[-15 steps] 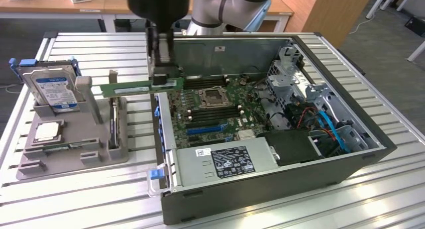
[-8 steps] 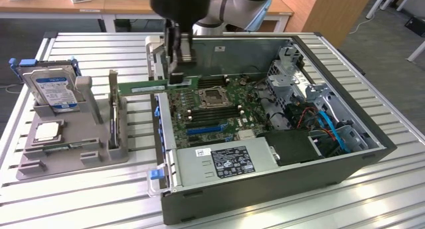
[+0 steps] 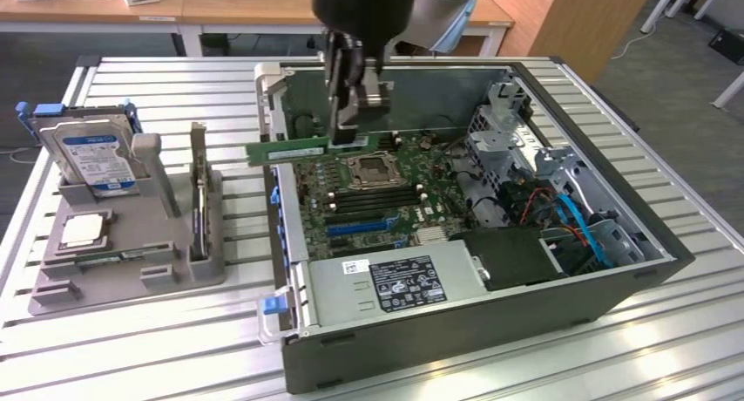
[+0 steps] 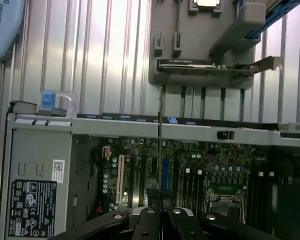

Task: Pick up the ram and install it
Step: 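Pick up the ram and move it above insertion slot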

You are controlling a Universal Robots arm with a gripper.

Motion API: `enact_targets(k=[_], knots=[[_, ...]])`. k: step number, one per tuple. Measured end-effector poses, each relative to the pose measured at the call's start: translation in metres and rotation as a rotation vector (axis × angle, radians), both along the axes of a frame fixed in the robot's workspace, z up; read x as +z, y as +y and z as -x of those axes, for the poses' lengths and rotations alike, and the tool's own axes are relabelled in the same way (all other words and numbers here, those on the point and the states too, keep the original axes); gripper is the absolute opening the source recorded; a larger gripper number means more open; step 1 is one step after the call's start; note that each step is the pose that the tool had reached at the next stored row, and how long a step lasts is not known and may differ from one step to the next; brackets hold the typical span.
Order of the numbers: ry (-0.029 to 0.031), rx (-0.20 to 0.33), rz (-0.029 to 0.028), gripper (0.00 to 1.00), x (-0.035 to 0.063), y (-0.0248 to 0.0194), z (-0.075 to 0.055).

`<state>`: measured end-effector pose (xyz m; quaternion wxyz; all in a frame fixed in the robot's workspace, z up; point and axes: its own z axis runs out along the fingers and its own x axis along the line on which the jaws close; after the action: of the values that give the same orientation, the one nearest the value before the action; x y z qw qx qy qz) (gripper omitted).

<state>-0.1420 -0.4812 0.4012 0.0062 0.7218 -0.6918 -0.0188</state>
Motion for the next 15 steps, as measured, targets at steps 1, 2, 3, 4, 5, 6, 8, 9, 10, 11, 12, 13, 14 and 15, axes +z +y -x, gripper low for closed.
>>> enact_targets(k=[1,2,3,4,5,6,8,9,10,11,12,13,14,15], knots=[[0.0000,0.000,0.0000,0.12,0.0000,0.0000,-0.003],[0.0000,0.000,0.0000,0.12,0.0000,0.0000,-0.007],[0.0000,0.000,0.0000,0.12,0.0000,0.0000,-0.011],[0.0000,0.000,0.0000,0.12,0.0000,0.0000,-0.015],[0.0000,0.001,0.0001,0.12,0.0000,0.0000,-0.019],[0.0000,0.001,0.0000,0.12,0.0000,0.0000,-0.022],[0.0000,0.001,0.0001,0.12,0.0000,0.0001,-0.030],[0.0000,0.001,0.0001,0.12,0.0000,0.0000,-0.034],[0.0001,0.001,0.0000,0.12,0.0000,0.0000,-0.038],[0.0001,0.000,0.0000,0.12,0.0000,0.0000,-0.041],[0.0001,0.001,0.0000,0.12,0.0000,0.0001,-0.044],[0.0001,0.001,0.0000,0.12,0.0000,0.0000,-0.048],[0.0003,0.001,0.0000,0.12,0.0000,0.0000,-0.051],[0.0004,0.001,0.0001,0.12,0.0000,0.0000,-0.055]])
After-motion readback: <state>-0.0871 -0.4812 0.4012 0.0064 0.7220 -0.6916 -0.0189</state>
